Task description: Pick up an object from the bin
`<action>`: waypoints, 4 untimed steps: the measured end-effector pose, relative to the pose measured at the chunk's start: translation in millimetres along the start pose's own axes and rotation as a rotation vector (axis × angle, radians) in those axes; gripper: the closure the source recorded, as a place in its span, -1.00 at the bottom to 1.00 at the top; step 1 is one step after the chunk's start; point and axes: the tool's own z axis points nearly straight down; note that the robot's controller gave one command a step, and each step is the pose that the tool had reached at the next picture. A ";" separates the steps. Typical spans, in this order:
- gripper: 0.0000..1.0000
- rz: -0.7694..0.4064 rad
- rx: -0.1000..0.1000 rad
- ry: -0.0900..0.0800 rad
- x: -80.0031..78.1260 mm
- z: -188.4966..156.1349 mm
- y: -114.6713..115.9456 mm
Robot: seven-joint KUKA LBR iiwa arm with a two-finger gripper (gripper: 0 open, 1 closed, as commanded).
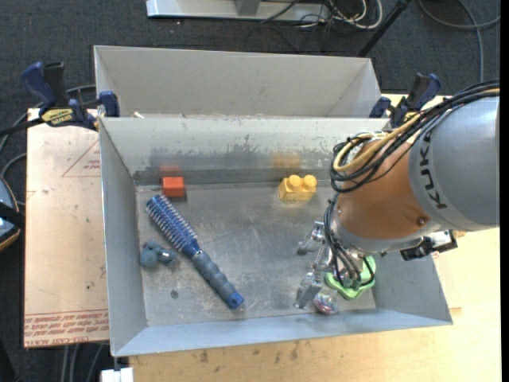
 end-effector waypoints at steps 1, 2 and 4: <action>-1.00 -0.389 -0.007 -0.014 -14.2 37.8 -42.5; -1.00 -0.752 -0.011 -0.015 -54.4 39.0 -102.8; 1.00 -1.128 0.001 -0.014 -142.5 -106.8 -78.3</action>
Offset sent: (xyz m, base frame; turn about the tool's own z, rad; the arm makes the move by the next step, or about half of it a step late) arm -0.0009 -0.0471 -0.0421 -0.3896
